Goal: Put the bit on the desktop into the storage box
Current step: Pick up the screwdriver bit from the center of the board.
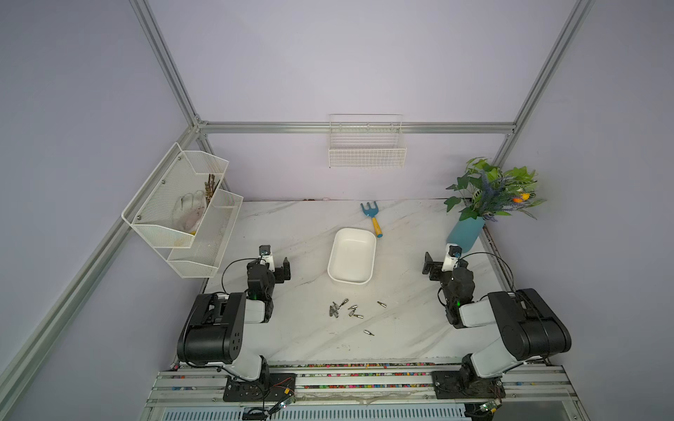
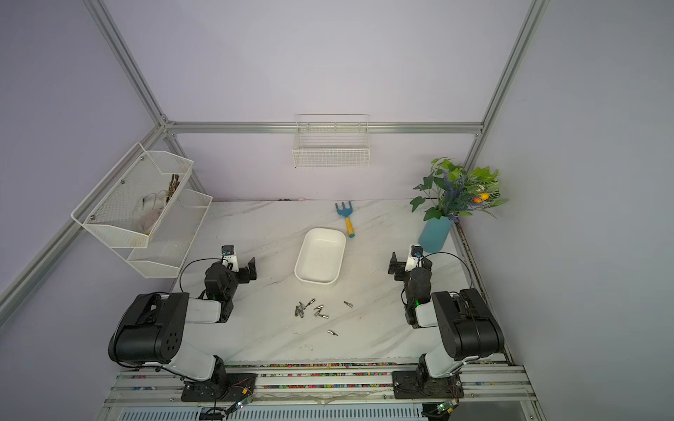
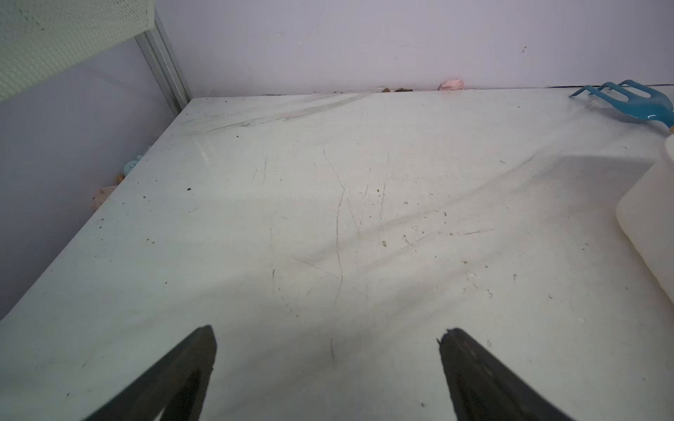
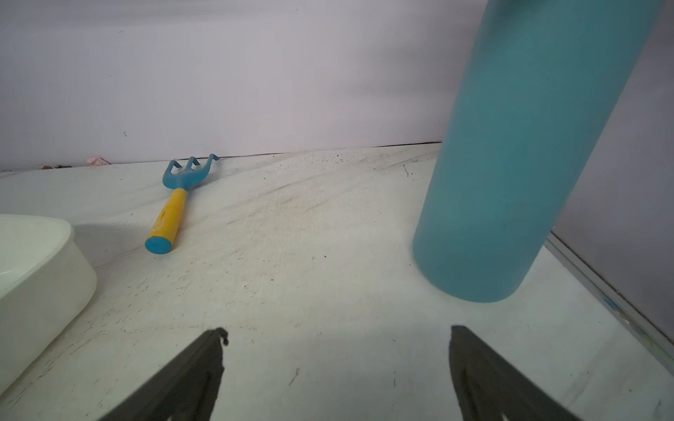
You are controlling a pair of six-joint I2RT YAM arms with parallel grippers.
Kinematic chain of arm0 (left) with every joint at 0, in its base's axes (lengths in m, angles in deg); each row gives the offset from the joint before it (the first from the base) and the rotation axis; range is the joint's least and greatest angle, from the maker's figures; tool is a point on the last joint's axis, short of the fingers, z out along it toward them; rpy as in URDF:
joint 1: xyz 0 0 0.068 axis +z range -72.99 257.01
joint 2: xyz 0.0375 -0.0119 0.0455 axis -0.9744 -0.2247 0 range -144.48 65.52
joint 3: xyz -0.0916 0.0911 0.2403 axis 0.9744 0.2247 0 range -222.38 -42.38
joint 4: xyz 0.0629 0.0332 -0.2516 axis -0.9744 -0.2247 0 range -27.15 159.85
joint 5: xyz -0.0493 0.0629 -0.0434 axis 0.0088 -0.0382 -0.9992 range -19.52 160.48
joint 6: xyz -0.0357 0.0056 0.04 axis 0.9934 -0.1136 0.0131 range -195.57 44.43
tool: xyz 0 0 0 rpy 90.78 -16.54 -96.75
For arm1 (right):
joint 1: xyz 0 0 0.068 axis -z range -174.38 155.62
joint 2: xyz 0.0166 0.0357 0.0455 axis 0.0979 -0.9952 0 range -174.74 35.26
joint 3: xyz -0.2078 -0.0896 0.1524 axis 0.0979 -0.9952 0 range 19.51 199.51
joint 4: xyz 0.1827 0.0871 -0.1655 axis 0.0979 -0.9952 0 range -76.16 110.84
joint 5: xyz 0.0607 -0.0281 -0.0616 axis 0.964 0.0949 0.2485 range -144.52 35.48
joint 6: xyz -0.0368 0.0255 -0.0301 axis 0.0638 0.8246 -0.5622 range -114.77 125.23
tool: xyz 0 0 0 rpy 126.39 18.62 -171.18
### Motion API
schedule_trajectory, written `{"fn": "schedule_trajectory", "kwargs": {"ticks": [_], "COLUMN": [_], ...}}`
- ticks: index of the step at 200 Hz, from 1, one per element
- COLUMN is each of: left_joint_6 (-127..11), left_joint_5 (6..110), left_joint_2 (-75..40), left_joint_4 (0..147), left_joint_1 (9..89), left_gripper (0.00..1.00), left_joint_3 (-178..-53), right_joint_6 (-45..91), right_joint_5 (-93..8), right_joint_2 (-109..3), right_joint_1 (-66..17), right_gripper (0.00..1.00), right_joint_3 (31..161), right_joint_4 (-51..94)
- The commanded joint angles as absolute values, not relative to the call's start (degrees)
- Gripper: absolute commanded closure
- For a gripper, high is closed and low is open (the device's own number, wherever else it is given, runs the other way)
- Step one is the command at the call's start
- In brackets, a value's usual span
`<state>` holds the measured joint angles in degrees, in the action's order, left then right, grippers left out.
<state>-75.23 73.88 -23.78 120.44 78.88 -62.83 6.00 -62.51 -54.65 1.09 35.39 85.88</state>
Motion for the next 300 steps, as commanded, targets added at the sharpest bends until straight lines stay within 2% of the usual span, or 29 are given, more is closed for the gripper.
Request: {"fn": "schedule_trajectory", "kwargs": {"ticks": [1, 238, 261, 300], "left_joint_6": [-75.97, -75.53, -73.85, -73.30], "left_joint_5": [73.38, 74.83, 78.83, 79.22], "left_joint_2": [-23.84, -23.71, -21.27, -10.48], "left_joint_4": [122.56, 122.27, 120.95, 111.48], "left_joint_1": [79.21, 79.21, 79.17, 79.17], "left_gripper": [0.00, 0.00, 0.00, 0.00], "left_joint_3": [-64.28, -64.39, -64.18, -64.83], "right_joint_6": [5.47, 5.73, 6.17, 6.73], "right_joint_5": [-62.78, -63.30, -63.91, -65.78], "right_joint_2": [-55.00, -54.68, -50.14, -41.29], "right_joint_1": [1.31, 1.31, 1.31, 1.36], "right_gripper": [0.00, 0.00, 0.00, 0.00], "right_joint_3": [36.41, 36.29, 36.21, 36.46], "right_joint_4": [87.73, 88.00, 85.00, 77.57]}}
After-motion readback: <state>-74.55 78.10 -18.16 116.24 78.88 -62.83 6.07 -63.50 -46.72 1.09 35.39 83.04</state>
